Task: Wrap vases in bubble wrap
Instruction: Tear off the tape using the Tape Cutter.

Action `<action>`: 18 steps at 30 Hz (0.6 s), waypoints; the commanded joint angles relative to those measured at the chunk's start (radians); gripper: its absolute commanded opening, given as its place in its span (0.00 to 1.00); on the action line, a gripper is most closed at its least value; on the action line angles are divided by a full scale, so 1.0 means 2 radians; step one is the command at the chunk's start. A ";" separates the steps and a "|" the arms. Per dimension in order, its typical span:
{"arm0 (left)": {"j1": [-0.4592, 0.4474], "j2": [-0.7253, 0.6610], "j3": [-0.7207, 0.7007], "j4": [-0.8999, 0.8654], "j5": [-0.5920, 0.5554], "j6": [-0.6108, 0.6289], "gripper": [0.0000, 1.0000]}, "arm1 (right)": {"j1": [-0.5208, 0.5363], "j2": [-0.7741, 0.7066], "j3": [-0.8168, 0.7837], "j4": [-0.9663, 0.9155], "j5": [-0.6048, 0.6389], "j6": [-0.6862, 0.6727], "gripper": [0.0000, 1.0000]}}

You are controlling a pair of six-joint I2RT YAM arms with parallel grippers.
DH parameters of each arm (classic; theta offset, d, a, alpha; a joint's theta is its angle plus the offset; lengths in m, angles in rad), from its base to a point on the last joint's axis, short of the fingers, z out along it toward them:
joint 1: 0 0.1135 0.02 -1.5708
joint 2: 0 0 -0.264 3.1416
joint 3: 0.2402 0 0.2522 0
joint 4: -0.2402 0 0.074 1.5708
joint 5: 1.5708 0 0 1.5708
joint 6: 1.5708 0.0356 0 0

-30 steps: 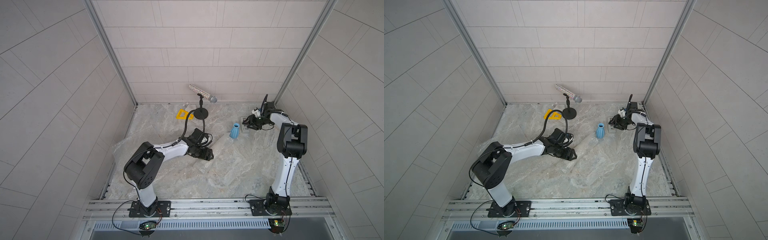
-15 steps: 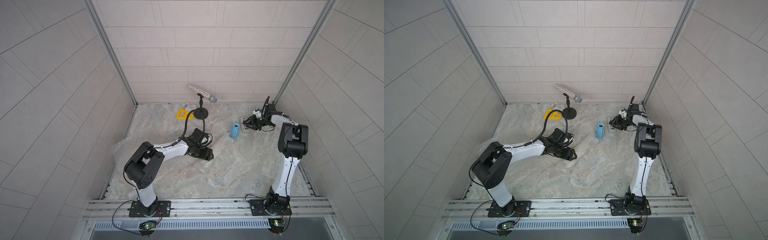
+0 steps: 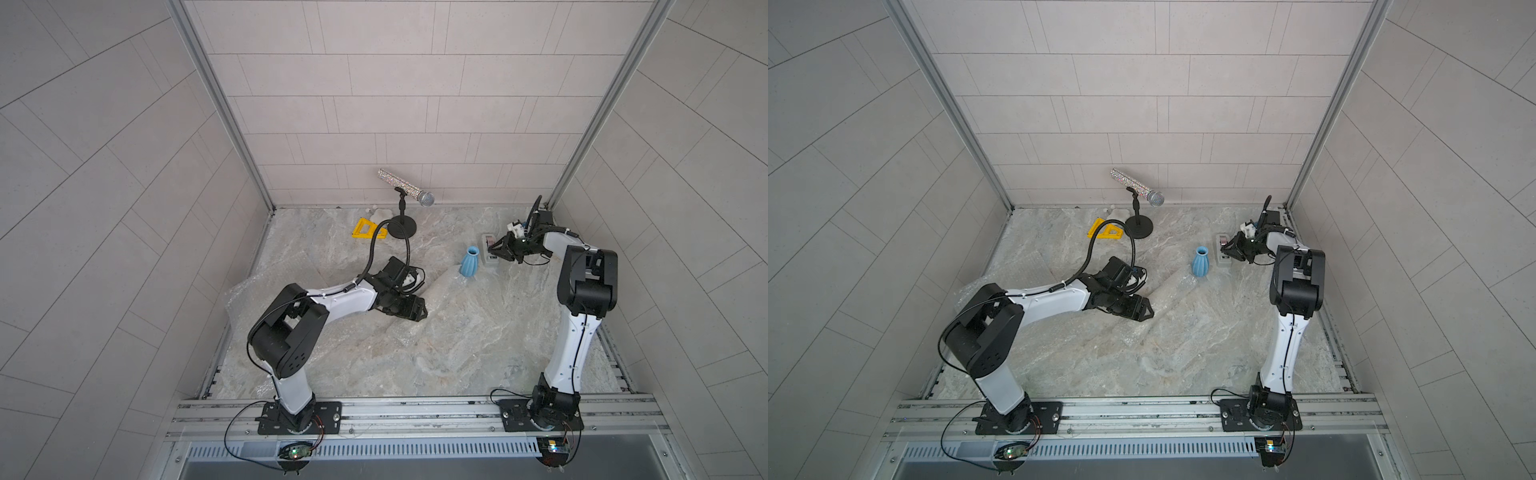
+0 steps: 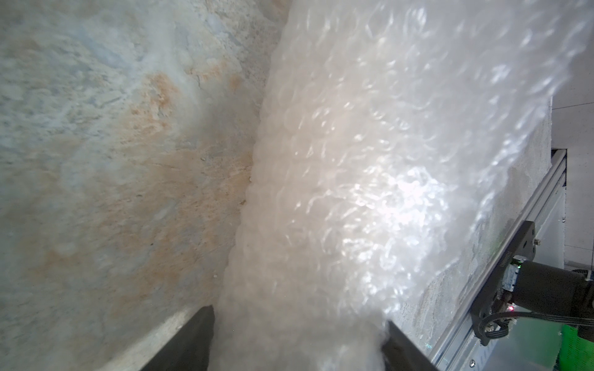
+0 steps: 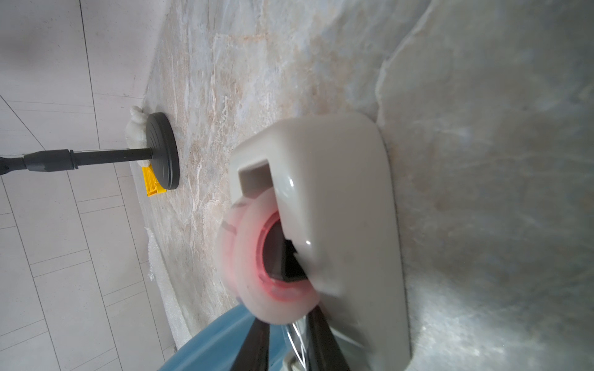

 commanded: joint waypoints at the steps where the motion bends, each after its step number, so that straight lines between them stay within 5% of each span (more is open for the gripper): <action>1: 0.009 0.028 -0.016 -0.061 -0.090 0.007 0.75 | 0.003 -0.001 -0.012 -0.028 0.012 0.001 0.17; 9: 0.009 0.029 -0.016 -0.060 -0.094 0.006 0.75 | -0.001 -0.016 -0.008 -0.028 0.017 0.013 0.00; 18: 0.010 0.029 -0.020 -0.057 -0.097 0.005 0.75 | -0.003 -0.061 -0.022 -0.006 -0.001 0.051 0.00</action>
